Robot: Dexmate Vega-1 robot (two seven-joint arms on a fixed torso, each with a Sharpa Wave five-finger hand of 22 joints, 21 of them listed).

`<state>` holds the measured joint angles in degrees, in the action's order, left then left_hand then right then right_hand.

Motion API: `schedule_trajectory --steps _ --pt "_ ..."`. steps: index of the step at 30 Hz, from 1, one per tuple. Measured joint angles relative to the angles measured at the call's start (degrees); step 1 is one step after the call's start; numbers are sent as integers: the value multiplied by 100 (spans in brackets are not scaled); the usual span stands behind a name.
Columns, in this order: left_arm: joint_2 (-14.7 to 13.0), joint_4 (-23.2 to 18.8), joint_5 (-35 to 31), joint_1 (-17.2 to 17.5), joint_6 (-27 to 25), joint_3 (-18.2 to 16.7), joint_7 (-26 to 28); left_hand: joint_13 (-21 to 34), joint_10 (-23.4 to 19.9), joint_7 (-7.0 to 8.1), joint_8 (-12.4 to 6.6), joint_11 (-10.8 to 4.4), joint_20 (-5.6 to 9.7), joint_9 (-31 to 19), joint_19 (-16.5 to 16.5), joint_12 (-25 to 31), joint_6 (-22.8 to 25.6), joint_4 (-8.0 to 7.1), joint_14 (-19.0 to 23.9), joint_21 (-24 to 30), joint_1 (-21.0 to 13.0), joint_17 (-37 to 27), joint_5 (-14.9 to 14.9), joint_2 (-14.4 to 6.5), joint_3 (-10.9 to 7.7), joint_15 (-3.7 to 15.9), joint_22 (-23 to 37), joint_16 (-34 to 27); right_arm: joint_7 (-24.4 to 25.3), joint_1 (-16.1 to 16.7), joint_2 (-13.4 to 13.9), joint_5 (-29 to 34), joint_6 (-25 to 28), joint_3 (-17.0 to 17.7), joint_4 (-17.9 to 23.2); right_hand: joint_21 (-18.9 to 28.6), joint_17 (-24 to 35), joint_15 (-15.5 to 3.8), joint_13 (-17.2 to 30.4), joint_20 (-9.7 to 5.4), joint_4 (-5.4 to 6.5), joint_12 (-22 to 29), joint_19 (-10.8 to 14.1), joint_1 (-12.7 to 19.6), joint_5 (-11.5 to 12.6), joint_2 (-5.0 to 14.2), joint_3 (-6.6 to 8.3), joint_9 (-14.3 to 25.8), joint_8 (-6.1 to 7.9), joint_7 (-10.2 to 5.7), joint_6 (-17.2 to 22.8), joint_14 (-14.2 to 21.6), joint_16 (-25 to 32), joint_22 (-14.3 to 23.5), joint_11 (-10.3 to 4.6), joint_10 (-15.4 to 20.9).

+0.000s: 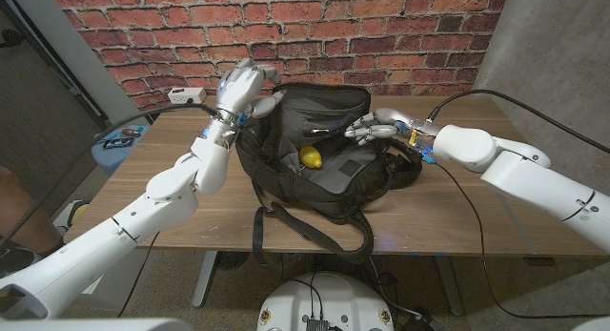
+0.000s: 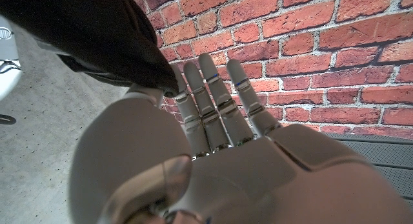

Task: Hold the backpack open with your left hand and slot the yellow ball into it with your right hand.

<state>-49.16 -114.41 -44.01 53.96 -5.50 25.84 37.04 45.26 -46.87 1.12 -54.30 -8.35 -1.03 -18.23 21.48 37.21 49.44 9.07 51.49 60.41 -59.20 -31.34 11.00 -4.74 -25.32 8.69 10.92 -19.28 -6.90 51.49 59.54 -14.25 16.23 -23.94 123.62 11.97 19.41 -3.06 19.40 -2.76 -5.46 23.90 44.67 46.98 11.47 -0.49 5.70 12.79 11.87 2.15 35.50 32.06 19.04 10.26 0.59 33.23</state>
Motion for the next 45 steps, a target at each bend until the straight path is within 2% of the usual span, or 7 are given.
schedule_trajectory --steps 22,45 --pt "220 83 36 -186 304 223 -116 -1 0 -41 0 -7 32 16 -32 0 -2 0 21 20 18 -14 3 -15 0 -20 1 21 385 488 397 -82 130 506 329 0 0 0 1 -1 0 0 1 -7 0 37 0 1 23 0 0 0 0 0 0 0" --pt "354 291 139 -387 594 331 -200 -2 -1 -37 -21 -3 10 29 -53 0 -5 0 21 40 26 -14 2 -6 0 -20 1 42 670 843 693 -179 432 949 595 0 1 0 1 -1 -23 -48 1 -30 0 60 24 2 23 0 0 0 0 0 0 0"
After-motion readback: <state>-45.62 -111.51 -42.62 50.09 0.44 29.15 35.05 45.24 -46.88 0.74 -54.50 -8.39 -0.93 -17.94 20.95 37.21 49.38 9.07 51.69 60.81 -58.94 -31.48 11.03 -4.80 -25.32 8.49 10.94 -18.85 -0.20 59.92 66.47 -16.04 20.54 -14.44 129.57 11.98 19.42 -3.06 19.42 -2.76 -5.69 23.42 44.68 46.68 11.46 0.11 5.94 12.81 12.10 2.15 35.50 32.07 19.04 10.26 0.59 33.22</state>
